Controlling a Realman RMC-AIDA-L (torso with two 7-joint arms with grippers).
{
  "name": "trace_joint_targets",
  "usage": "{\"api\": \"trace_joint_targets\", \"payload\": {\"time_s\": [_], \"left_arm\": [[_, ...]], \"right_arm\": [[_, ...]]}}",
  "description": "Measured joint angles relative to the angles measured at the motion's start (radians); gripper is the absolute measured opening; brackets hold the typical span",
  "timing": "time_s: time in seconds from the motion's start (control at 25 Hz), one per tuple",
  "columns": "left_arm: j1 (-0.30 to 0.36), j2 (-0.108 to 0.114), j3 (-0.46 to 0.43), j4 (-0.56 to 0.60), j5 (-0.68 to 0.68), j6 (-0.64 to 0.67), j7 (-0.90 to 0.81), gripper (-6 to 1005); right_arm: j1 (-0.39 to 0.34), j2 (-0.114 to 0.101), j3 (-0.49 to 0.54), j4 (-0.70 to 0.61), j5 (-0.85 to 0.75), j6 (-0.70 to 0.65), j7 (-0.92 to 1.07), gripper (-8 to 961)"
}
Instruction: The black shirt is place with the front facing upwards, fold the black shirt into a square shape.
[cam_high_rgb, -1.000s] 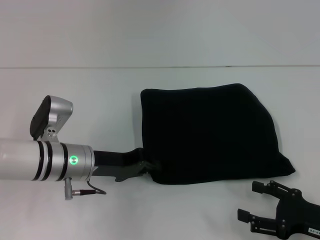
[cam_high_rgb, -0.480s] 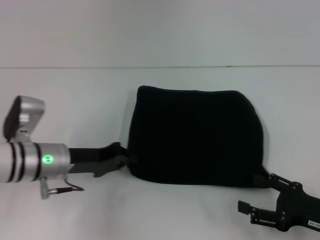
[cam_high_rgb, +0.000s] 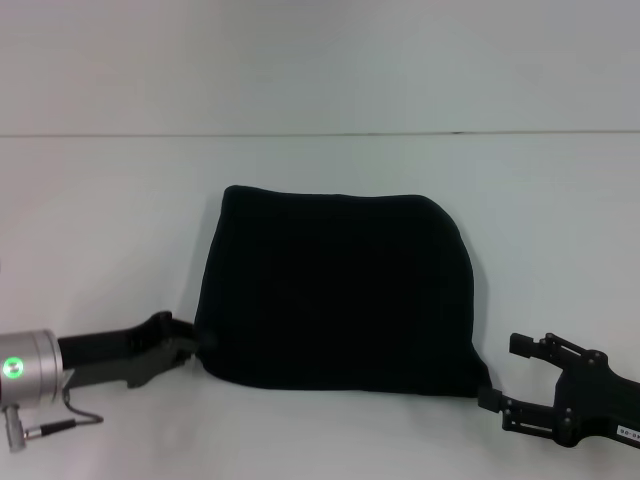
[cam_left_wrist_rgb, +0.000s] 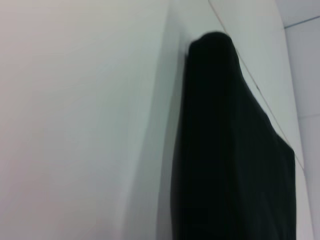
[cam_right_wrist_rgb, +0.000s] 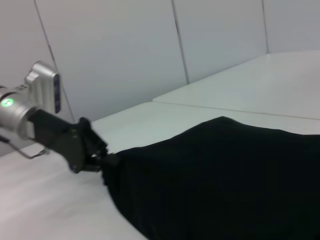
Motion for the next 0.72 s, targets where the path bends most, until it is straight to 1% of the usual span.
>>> {"api": "trace_joint_targets", "payload": {"time_s": [0.08, 0.12, 0.32, 0.44, 0.56, 0.72], "left_arm": [[0.008, -0.003, 0.000, 0.001, 0.000, 0.009, 0.003, 86], [0.031, -0.012, -0.008, 0.001, -0.003, 0.024, 0.010, 90], [0.059, -0.020, -0.058, 0.001, -0.009, 0.058, 0.054, 109], [0.050, -0.012, -0.089, 0.001, -0.003, 0.110, 0.101, 120], [0.029, 0.000, -0.084, -0.001, 0.037, 0.154, 0.108, 132], [0.031, 0.000, -0.093, -0.005, 0.043, 0.170, 0.124, 147]], "right_arm": [[0.001, 0.000, 0.004, 0.000, 0.000, 0.004, 0.001, 946], [0.001, 0.000, 0.007, 0.000, 0.000, 0.005, 0.002, 946], [-0.001, 0.000, 0.018, 0.000, 0.000, 0.005, 0.004, 946], [-0.005, 0.000, 0.028, 0.000, 0.000, 0.001, 0.004, 946], [-0.006, 0.000, 0.036, 0.000, 0.000, -0.003, 0.004, 946], [-0.005, 0.000, 0.038, 0.000, 0.000, -0.001, 0.004, 946]]}}
